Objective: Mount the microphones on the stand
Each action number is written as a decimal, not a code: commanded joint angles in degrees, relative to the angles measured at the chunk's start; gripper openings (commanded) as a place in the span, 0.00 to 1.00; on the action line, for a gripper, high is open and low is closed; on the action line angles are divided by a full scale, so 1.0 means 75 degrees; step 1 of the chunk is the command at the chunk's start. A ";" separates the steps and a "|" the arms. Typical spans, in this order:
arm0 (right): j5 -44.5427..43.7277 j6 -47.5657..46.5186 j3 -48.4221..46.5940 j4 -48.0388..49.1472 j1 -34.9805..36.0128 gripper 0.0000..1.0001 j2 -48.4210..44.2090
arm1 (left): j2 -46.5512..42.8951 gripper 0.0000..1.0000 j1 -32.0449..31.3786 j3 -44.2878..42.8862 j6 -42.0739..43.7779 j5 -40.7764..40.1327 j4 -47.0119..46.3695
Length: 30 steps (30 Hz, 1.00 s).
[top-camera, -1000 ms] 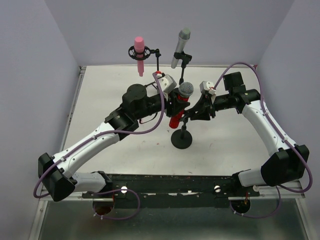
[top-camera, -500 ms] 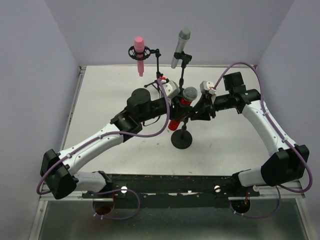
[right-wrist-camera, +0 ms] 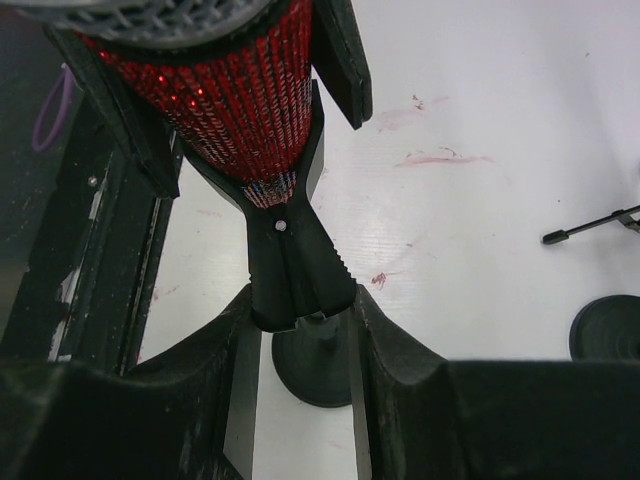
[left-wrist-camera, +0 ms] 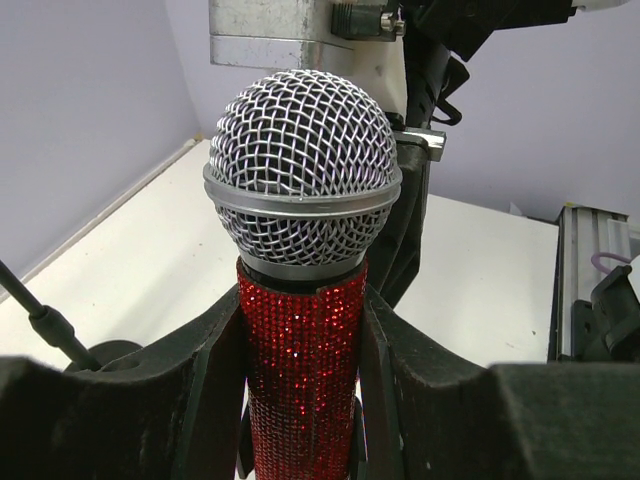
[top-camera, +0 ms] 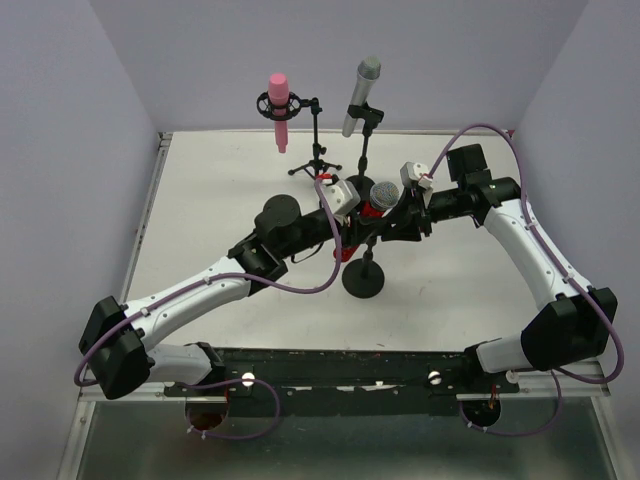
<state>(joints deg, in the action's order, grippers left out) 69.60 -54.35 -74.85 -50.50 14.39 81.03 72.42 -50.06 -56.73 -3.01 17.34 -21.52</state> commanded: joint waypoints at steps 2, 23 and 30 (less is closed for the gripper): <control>0.0481 0.0109 -0.0051 -0.0579 0.0073 0.16 0.0141 | 0.0094 0.00 -0.0169 0.0520 0.0108 -0.0355 -0.0563; 0.0505 0.0508 0.0031 -0.0380 0.0073 0.23 0.0094 | -0.0164 0.00 -0.0368 0.1646 -0.0443 -0.1328 -0.2791; 0.0540 0.0578 0.0078 -0.0321 0.0073 0.53 0.0024 | -0.0211 0.00 -0.0368 0.1669 -0.0478 -0.1363 -0.2733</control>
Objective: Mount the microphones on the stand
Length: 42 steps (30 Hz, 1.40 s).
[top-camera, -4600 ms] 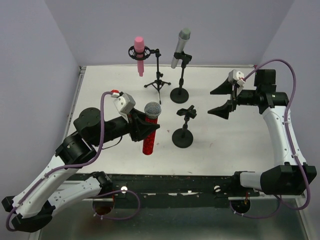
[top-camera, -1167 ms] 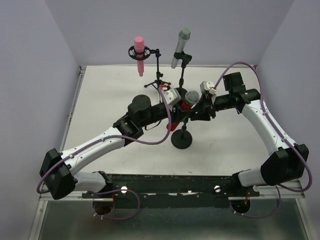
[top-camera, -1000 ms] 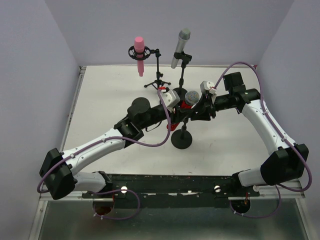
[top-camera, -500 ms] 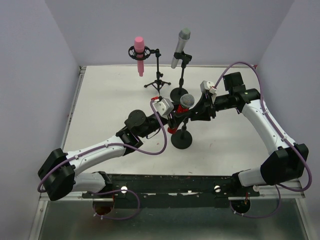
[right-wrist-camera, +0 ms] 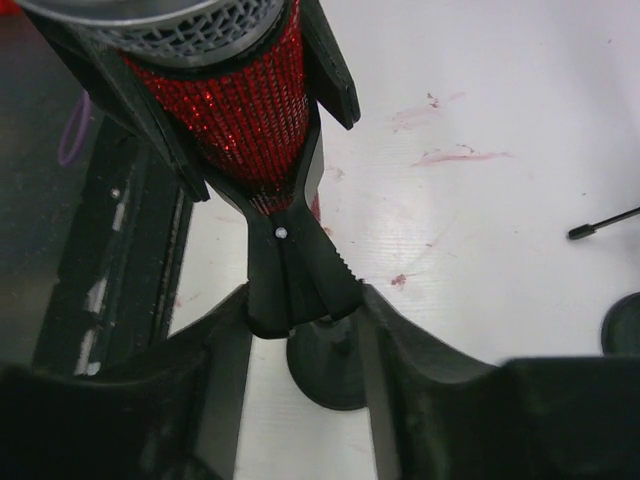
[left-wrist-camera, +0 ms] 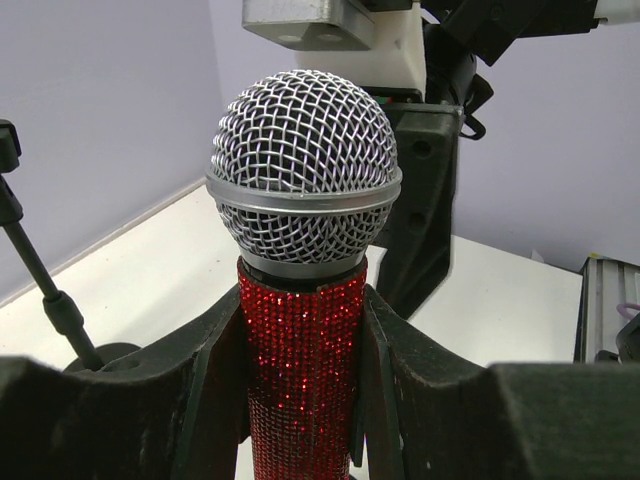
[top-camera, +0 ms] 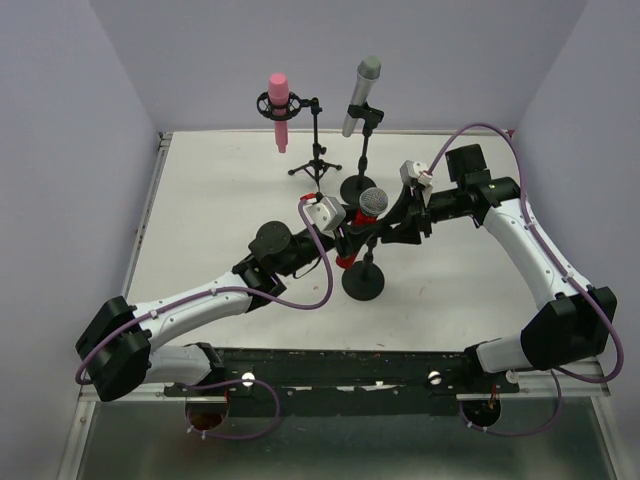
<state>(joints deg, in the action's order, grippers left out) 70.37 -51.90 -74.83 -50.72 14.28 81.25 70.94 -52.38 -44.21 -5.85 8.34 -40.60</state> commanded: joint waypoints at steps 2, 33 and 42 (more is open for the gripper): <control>0.0438 0.0275 0.0075 -0.0280 0.0099 0.64 -0.0041 | -0.0048 0.00 -0.0071 0.0023 -0.0099 -0.0174 -0.0165; 0.0684 0.0860 0.1046 0.0807 -0.0533 0.91 -0.0732 | -0.1547 0.99 0.0011 -0.0341 0.0017 -0.0725 0.2096; 0.0590 0.1061 0.2347 0.2308 -0.0697 0.91 -0.1283 | -0.3503 0.99 0.1076 -0.0013 0.0263 -0.0526 0.4824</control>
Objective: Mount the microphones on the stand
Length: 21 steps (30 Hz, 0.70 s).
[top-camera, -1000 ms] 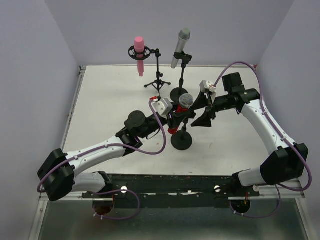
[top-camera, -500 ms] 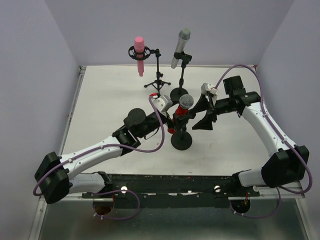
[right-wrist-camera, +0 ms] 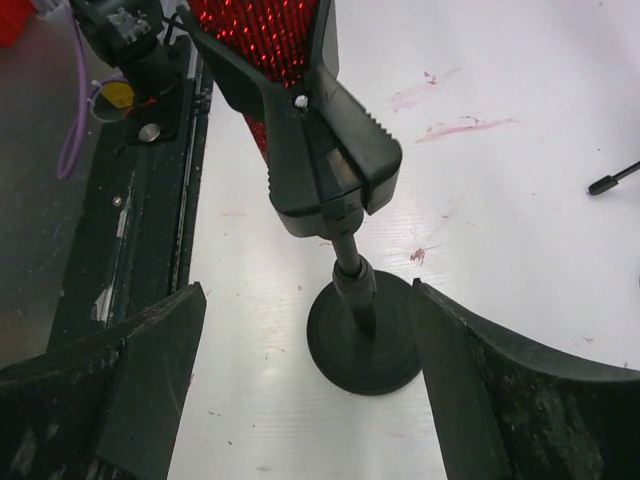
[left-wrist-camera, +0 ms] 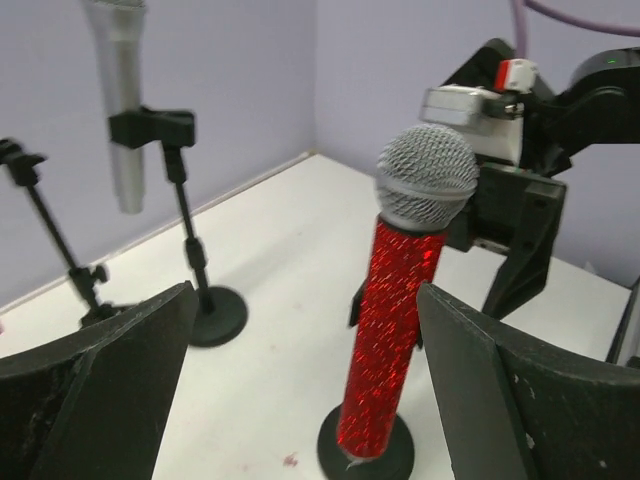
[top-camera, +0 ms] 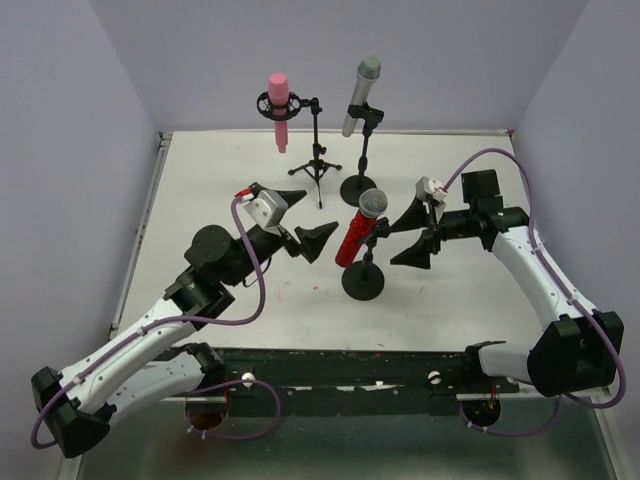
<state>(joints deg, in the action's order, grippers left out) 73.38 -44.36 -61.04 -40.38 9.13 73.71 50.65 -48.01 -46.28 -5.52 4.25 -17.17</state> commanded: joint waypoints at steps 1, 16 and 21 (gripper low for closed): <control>0.0223 -0.0003 0.0660 0.1070 -0.0010 0.91 -0.0301 | -0.1067 0.99 0.0611 0.0288 0.0336 0.0019 0.2098; 0.1358 -0.4300 -0.0216 -0.1256 0.0166 0.86 0.1970 | -0.3320 0.99 0.0741 0.1917 0.1872 -0.1586 0.4446; 0.1863 -0.6946 -0.1176 -0.4138 0.0365 0.84 0.2978 | -0.3075 0.99 0.0741 0.1859 0.2048 -0.1821 0.4480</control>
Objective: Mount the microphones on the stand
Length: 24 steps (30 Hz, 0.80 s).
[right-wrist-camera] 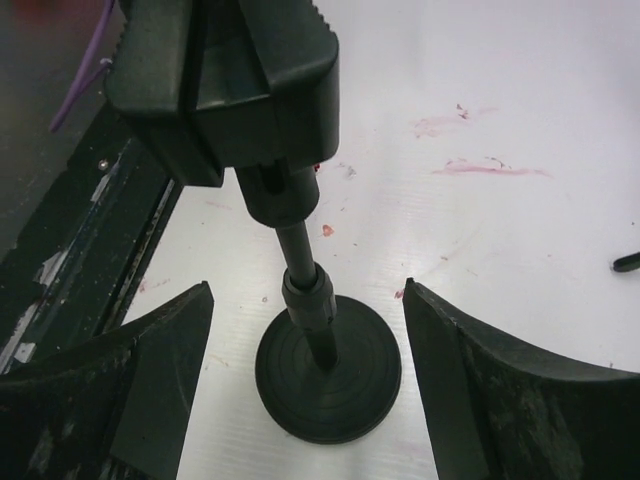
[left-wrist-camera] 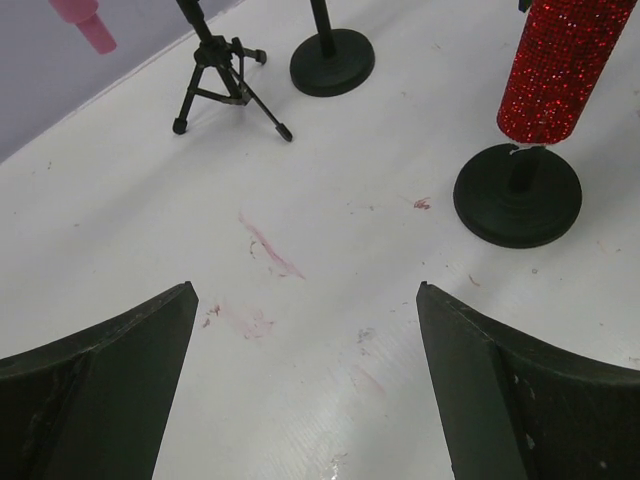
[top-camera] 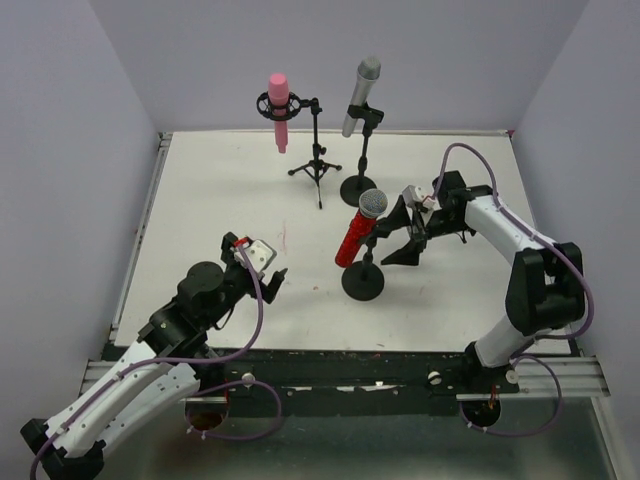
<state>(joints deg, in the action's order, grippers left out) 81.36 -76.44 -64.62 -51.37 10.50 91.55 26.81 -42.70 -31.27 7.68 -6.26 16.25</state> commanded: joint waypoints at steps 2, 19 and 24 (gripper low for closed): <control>0.1010 -0.3887 -0.1004 -0.4007 0.0193 0.84 0.1022 | 0.0152 0.99 0.0033 -0.0167 0.0323 -0.0396 0.0060; -0.0250 0.1117 -0.0434 -0.1061 -0.0064 1.00 0.0066 | 0.0082 0.99 0.0033 -0.0144 0.0370 -0.0372 0.0095; -0.2047 0.5705 0.1443 0.3826 -0.0064 1.00 -0.2056 | 0.0070 0.99 0.0033 -0.0167 0.0358 -0.0325 0.0107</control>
<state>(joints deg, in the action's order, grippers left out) 76.23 -62.11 -60.66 -50.22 9.98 85.27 27.88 -42.70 -31.33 10.04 -8.01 16.40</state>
